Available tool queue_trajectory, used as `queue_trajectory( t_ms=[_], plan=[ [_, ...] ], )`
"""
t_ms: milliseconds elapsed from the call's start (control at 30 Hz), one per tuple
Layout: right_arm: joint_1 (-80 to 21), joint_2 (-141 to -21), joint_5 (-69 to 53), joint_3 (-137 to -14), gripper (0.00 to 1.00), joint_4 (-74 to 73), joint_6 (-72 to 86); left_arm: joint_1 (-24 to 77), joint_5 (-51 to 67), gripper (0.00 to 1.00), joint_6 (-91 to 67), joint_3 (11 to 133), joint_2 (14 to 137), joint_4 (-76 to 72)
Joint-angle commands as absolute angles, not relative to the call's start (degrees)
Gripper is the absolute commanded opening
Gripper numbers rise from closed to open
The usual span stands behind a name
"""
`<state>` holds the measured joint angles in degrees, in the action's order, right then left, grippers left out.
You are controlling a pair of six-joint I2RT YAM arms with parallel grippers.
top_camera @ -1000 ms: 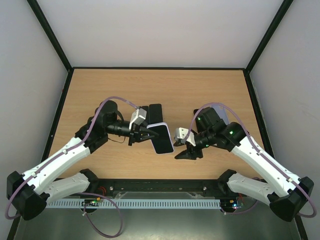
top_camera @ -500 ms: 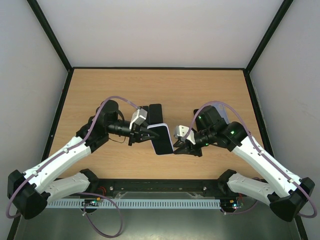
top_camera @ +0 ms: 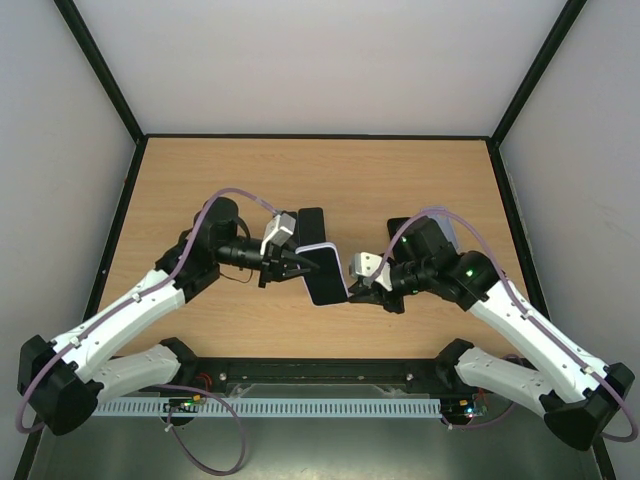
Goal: Take the phone out of the phone case
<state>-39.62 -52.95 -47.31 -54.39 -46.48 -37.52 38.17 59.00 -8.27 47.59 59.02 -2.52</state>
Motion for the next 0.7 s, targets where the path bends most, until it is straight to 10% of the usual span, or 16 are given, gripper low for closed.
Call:
queue_trajectory(
  t_ms=[0,667],
  plan=[
    [-39.18,-53.35,-38.31,-52.68,0.13,-41.04,-39.69,40.31,72.17,0.03,-11.63,49.00,58.87,-7.17],
    [-38.90,-53.79,-31.77,-51.81,0.20,-32.74,-36.53,40.87,73.91,0.03,-12.18,48.90,58.79,-7.75]
  ],
)
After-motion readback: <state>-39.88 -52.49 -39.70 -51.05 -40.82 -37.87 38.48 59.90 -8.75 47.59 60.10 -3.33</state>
